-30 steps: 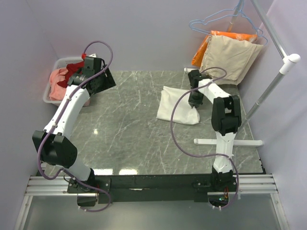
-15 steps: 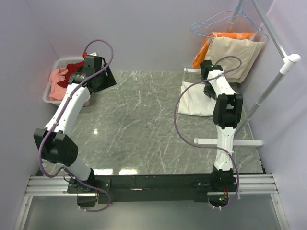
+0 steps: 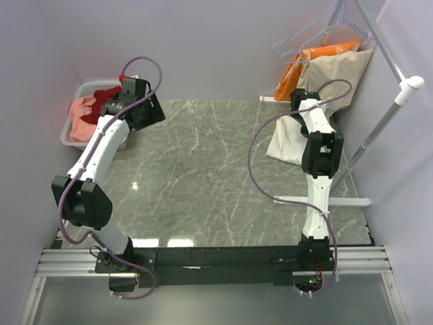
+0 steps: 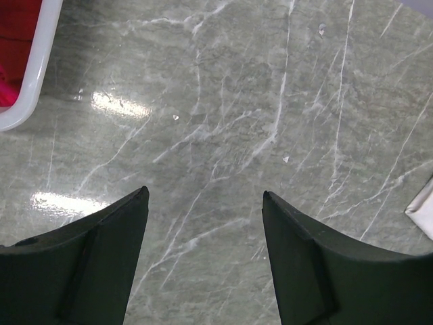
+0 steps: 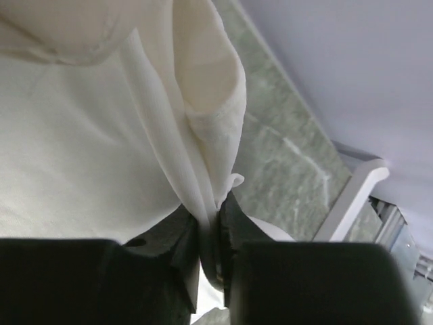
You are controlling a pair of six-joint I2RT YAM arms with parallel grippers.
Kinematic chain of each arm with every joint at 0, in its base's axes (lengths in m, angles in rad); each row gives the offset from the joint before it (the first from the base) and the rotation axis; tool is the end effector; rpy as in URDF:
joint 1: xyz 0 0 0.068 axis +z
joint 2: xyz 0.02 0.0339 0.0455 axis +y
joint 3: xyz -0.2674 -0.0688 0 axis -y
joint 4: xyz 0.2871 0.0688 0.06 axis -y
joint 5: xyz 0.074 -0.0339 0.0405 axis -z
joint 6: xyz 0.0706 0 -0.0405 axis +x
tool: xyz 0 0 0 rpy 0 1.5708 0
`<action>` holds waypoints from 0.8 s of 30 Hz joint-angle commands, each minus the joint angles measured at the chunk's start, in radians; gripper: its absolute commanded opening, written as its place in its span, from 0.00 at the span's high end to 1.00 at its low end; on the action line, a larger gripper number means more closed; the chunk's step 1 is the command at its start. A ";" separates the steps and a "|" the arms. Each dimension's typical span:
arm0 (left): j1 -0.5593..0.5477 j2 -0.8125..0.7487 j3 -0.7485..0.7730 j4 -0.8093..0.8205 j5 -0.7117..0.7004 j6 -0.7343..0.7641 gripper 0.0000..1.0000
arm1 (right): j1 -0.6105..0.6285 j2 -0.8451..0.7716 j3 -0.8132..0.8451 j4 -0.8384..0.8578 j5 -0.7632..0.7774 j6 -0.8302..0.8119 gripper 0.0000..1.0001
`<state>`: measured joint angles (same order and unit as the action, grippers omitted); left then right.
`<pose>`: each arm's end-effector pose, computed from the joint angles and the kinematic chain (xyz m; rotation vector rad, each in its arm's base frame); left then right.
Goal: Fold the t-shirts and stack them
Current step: Neatly place the folded tshirt to the corner
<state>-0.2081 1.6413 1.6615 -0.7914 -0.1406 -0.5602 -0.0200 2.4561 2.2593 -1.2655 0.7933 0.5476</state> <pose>0.4207 -0.0787 0.3457 -0.4787 2.2933 -0.2180 0.5325 -0.0610 0.1627 0.7992 2.5249 -1.0331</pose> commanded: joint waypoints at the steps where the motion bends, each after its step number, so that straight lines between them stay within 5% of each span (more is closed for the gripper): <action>1: 0.004 0.003 0.047 0.004 0.026 0.022 0.27 | -0.026 -0.037 0.004 -0.023 0.106 0.077 0.69; 2: 0.004 0.003 0.046 0.003 0.030 0.022 0.26 | -0.026 -0.080 -0.018 0.024 0.089 0.063 0.59; 5: 0.004 0.002 0.040 0.008 0.032 0.020 0.26 | -0.024 -0.159 -0.082 0.113 0.037 0.039 0.49; 13: 0.004 -0.008 0.021 0.017 0.030 0.016 0.26 | 0.055 -0.190 -0.036 0.103 -0.035 0.015 0.46; 24: 0.004 -0.024 0.001 0.018 0.007 0.020 0.26 | 0.216 -0.275 -0.338 0.209 -0.354 0.090 0.48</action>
<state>-0.2070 1.6489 1.6627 -0.7902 -0.1242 -0.5602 0.1780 2.2486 1.9984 -1.1076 0.5762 0.5812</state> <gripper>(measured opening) 0.735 0.524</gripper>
